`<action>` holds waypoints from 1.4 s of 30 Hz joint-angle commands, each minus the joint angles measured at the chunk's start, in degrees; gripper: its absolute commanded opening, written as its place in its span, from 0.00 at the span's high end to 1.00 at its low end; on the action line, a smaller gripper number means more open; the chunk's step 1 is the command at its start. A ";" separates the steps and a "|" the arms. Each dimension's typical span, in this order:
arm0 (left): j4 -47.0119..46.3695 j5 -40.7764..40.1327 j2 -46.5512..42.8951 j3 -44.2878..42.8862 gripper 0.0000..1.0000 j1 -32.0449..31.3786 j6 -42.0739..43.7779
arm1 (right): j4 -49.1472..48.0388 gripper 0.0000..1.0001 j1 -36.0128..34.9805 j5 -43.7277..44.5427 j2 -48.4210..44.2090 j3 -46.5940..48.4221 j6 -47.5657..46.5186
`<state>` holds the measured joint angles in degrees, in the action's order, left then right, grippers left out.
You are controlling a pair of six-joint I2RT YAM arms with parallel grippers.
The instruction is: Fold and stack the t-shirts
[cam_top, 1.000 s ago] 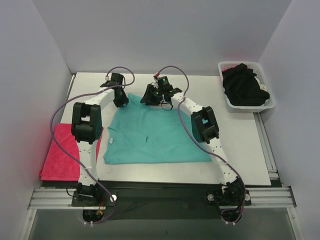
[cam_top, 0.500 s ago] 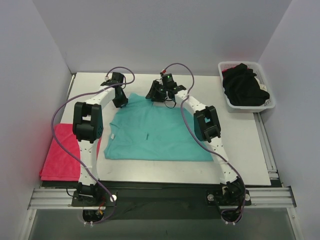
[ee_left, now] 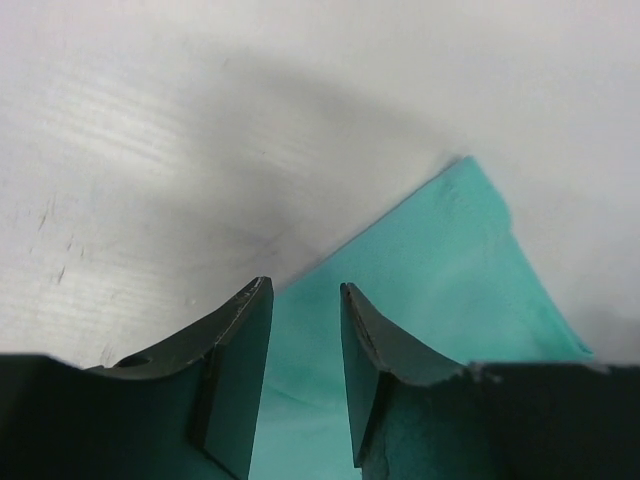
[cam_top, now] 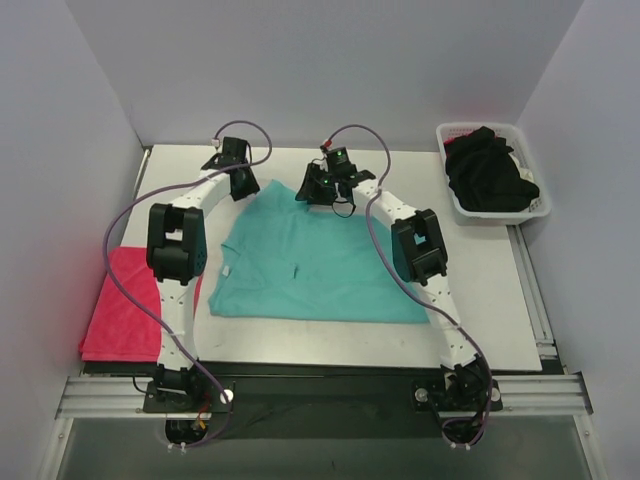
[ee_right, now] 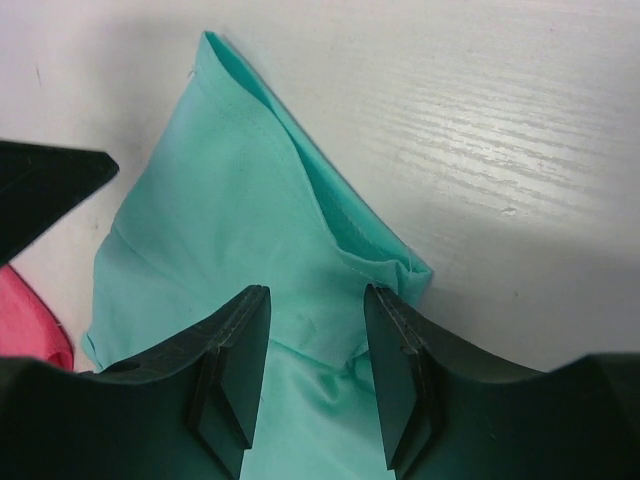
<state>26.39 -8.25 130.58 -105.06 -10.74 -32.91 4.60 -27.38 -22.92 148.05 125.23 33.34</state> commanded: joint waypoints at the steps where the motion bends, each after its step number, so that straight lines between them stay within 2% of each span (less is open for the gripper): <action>1: -5.56 2.01 1.94 -7.51 0.56 0.46 2.32 | -0.12 0.57 -0.75 1.64 -8.21 -1.83 -4.33; 2: -4.34 2.18 3.00 -11.27 0.56 0.46 2.58 | 0.06 0.57 -1.01 1.91 -9.95 -2.61 -4.60; 8: -2.49 7.71 9.77 -19.57 0.55 0.11 4.77 | 3.56 0.56 -1.72 4.71 -16.46 -8.50 -7.06; 12: 0.58 7.64 13.11 -25.62 0.55 -1.12 7.15 | 6.82 0.57 -2.68 7.00 -19.81 -12.88 -8.64; 21: 2.52 7.64 16.98 -28.89 0.54 -2.70 8.82 | 6.82 0.60 -3.65 10.43 -28.86 -25.91 -9.17; 25: 4.19 5.88 18.04 -30.03 0.54 -3.32 9.44 | 6.91 0.62 -3.74 11.40 -30.10 -28.55 -8.91; 33: 14.03 0.35 23.57 -39.34 0.54 -4.20 9.61 | 7.00 0.66 -3.39 11.49 -31.50 -31.18 -7.07; 37: 16.23 -1.94 24.36 -40.40 0.54 -4.55 10.23 | 7.09 0.68 -2.95 11.93 -32.91 -32.50 -6.45; 39: 16.93 -2.21 24.89 -40.84 0.57 -4.64 10.49 | 7.18 0.68 -2.51 12.28 -33.26 -32.77 -6.19; 42: 17.90 -2.03 25.24 -41.37 0.70 -4.64 10.84 | 7.26 0.69 -2.07 12.55 -33.97 -33.38 -5.57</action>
<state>40.60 -8.97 153.84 -143.98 -15.29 -23.33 11.03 -30.41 -11.92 118.21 92.40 26.79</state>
